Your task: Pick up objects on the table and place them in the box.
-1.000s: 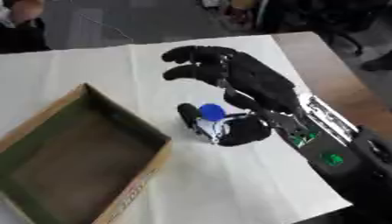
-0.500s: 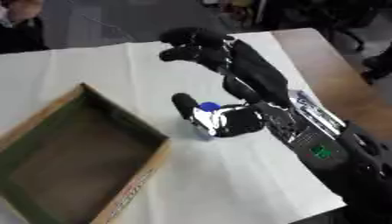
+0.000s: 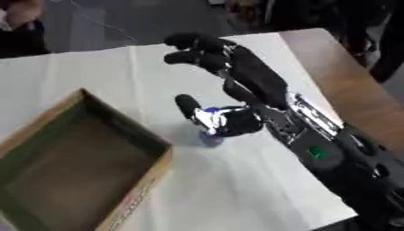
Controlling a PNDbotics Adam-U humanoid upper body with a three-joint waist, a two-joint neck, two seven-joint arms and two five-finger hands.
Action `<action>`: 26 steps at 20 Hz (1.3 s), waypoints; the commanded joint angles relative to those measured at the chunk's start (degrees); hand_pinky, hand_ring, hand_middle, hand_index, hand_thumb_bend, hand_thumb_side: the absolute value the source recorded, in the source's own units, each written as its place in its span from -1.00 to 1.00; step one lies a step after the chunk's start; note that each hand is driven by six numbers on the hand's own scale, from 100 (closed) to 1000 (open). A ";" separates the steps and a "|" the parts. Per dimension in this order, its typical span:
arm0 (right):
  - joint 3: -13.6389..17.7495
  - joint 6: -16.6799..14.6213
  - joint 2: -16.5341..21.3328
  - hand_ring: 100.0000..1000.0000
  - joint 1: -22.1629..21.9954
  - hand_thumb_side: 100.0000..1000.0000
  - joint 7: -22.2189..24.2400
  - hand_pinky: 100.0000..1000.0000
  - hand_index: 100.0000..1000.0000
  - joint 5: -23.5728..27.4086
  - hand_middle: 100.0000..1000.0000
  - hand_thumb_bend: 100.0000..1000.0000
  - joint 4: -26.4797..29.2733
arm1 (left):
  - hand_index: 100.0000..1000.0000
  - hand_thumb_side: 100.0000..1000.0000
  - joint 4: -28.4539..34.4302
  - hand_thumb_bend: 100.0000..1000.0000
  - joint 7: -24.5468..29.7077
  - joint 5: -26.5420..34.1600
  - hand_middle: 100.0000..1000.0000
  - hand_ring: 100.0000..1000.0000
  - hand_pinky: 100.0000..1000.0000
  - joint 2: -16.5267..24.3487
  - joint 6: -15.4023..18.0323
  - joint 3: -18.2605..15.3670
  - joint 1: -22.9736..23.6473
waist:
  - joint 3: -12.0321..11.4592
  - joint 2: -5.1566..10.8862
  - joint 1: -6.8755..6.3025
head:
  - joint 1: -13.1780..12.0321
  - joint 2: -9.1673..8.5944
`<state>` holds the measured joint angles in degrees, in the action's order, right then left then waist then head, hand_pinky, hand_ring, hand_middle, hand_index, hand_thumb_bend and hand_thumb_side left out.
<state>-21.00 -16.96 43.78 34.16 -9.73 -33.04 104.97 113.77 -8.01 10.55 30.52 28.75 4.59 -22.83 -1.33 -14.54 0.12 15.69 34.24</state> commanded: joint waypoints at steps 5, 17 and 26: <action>0.79 -0.02 0.81 0.61 0.50 0.84 0.01 0.46 0.66 -1.31 0.72 -0.78 -0.63 | 0.72 0.57 0.83 -1.00 0.22 0.47 0.93 0.48 0.10 0.53 -0.04 -0.20 -1.06 | -0.18 0.84 0.11 | 0.48 -1.20; 2.54 1.22 1.92 0.61 -1.91 0.87 -1.61 0.46 0.66 -3.60 0.71 -0.81 -4.26 | 0.72 0.58 0.83 -1.00 0.41 0.22 0.94 0.48 0.09 0.65 -0.05 -0.11 -0.64 | 0.19 0.83 -0.03 | -0.30 -1.53; 2.37 -0.54 1.13 0.61 -1.94 0.89 -1.48 0.47 0.67 -5.39 0.70 -0.83 -7.77 | 0.72 0.57 0.83 -1.00 0.52 0.08 0.94 0.48 0.09 0.44 -0.06 0.05 -0.77 | 0.18 0.62 -0.30 | -0.02 -2.11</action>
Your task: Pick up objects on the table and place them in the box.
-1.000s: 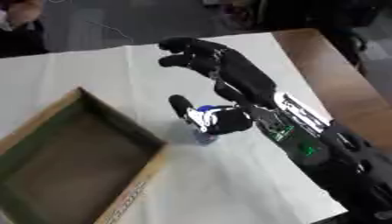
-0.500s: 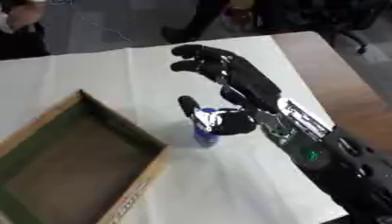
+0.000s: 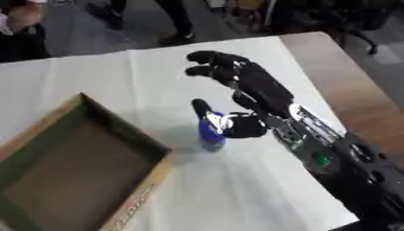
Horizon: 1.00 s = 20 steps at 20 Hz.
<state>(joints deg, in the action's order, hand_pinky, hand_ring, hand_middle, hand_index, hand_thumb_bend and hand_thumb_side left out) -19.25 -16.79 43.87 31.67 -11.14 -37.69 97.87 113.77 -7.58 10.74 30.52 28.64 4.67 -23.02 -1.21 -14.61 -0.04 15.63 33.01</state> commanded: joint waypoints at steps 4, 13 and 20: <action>0.24 -1.46 0.33 0.60 0.60 0.91 -0.16 0.46 0.67 -1.89 0.70 -0.84 -2.54 | 0.72 0.57 0.83 -1.00 0.13 -0.06 0.94 0.48 0.09 0.33 0.04 -0.01 -0.75 | -0.02 0.59 -0.23 | 0.19 -1.15; -0.47 -2.41 -0.88 0.60 0.70 0.92 -0.17 0.47 0.68 -3.80 0.70 -0.86 -5.36 | 0.72 0.57 0.83 -1.00 0.25 -0.03 0.94 0.48 0.09 0.09 0.05 0.06 -0.99 | -0.14 0.31 -0.51 | 0.39 -1.55; -0.81 -2.92 -1.40 0.60 1.08 0.93 -0.28 0.47 0.68 -4.91 0.70 -0.87 -6.83 | 0.72 0.57 0.83 -1.00 0.39 0.04 0.94 0.48 0.09 -0.20 0.05 0.14 -1.40 | -0.32 -0.11 -0.78 | 0.55 -1.93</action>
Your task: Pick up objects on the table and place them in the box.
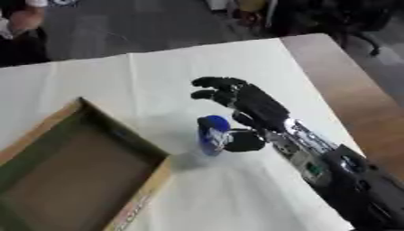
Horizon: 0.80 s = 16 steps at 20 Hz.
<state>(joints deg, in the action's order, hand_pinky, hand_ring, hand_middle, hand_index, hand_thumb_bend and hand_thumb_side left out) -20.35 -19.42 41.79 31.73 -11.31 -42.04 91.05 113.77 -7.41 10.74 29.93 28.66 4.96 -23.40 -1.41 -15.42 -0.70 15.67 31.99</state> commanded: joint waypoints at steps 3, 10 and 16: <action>0.12 -0.54 0.38 0.61 1.21 0.94 -0.14 0.48 0.68 -1.26 0.70 -0.87 -0.81 | 0.72 0.57 0.83 -1.00 0.31 0.09 0.94 0.48 0.09 0.25 0.04 -0.10 -1.26 | -0.26 0.45 -0.20 | 0.57 -1.15; -0.12 -1.02 0.10 0.61 1.68 0.88 -0.35 0.48 0.68 -2.29 0.70 -0.83 -1.76 | 0.72 0.57 0.83 -1.00 0.56 0.22 0.94 0.48 0.09 -0.08 0.03 0.00 -1.79 | -0.62 -0.11 -0.32 | 0.63 -1.59; -0.23 -1.32 -0.20 0.61 1.53 0.95 -0.43 0.49 0.68 -3.15 0.71 -0.89 -2.45 | 0.72 0.57 0.83 -1.00 0.67 0.28 0.94 0.48 0.09 -0.10 0.02 0.03 -1.91 | -0.63 -0.23 -0.31 | 0.35 -1.96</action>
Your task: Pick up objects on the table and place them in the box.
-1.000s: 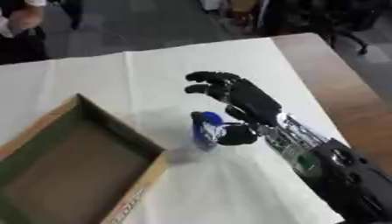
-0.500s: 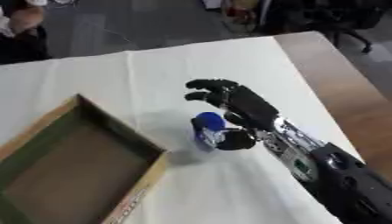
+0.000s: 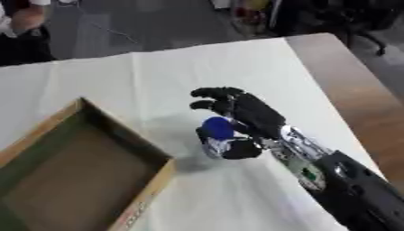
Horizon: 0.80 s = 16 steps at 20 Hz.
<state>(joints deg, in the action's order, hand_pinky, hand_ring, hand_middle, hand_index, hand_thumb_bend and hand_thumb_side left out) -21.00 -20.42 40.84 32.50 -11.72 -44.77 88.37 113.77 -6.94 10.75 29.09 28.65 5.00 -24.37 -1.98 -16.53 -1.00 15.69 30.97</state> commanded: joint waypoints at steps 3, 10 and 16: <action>0.32 -0.56 0.61 0.61 0.79 0.96 0.03 0.49 0.68 -0.76 0.71 -0.89 -0.07 | 0.72 0.57 0.83 -1.00 0.24 0.29 0.94 0.48 0.09 0.73 0.06 -0.01 -0.98 | -0.05 0.82 -0.05 | 0.29 -1.20; 0.05 -0.96 0.34 0.61 0.75 0.97 0.13 0.50 0.68 -1.57 0.71 -0.89 -0.47 | 0.72 0.57 0.83 -1.00 0.35 0.36 0.94 0.48 0.09 0.66 0.09 0.01 -1.13 | -0.15 0.70 -0.12 | 0.22 -1.23; -0.24 -1.12 0.14 0.61 0.86 0.97 0.40 0.50 0.69 -2.12 0.71 -0.89 -0.70 | 0.72 0.57 0.83 -1.00 0.52 0.48 0.94 0.48 0.09 0.62 0.09 0.06 -1.34 | -0.30 0.60 -0.10 | 0.12 -1.26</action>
<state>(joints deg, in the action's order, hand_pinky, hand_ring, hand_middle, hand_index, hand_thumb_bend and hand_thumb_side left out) -21.49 -21.41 40.27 32.51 -11.30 -46.64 87.18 113.77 -6.57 10.90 29.08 28.72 5.31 -24.86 -2.28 -16.79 -1.06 15.69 30.47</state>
